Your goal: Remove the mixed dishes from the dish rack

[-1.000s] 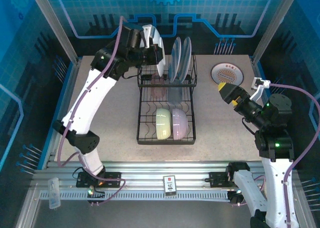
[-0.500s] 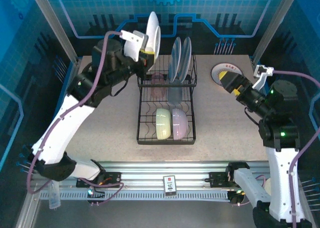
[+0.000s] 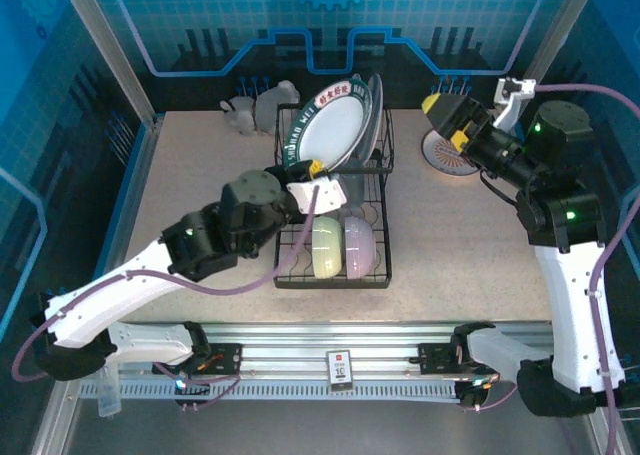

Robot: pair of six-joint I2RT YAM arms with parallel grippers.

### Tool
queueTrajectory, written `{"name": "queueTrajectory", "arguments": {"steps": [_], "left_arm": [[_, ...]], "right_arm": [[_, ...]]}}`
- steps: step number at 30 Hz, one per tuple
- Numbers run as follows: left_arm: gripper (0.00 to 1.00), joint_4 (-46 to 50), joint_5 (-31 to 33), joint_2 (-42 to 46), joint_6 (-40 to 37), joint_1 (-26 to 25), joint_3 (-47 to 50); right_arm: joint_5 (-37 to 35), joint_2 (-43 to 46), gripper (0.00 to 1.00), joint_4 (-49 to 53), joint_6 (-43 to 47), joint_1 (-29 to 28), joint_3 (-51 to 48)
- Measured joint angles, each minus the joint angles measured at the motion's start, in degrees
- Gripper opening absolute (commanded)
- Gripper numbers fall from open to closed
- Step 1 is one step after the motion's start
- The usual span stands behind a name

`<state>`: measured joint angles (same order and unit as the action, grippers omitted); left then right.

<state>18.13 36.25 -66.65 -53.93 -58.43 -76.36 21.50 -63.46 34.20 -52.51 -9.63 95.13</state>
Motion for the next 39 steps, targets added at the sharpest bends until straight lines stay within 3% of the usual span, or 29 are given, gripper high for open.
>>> {"name": "queueTrajectory", "arguments": {"steps": [5, 11, 19, 23, 39], "left_arm": [[0.0, -6.62, 7.56, -0.07, -12.81, -1.66, 7.45], [0.0, -12.04, 12.37, 0.02, -19.45, -3.63, 7.56], [0.0, -13.73, 15.74, 0.28, -22.67, -4.81, 8.76], [0.0, -13.77, 16.79, 0.28, -23.19, -5.27, 9.05], [0.0, -14.1, 17.57, 1.42, -24.24, -5.7, 10.34]], "right_arm": [[-1.33, -4.87, 0.96, 0.94, 0.7, -6.69, 5.16], [-5.42, -10.23, 0.89, 5.6, 4.13, -14.23, 9.38], [-12.63, -12.44, 0.76, 10.75, 8.31, -21.57, 10.86], [-15.28, -12.66, 0.63, 11.96, 9.14, -23.82, 11.74], [-21.57, -13.42, 0.35, 13.44, 7.78, -26.88, 11.72]]}}
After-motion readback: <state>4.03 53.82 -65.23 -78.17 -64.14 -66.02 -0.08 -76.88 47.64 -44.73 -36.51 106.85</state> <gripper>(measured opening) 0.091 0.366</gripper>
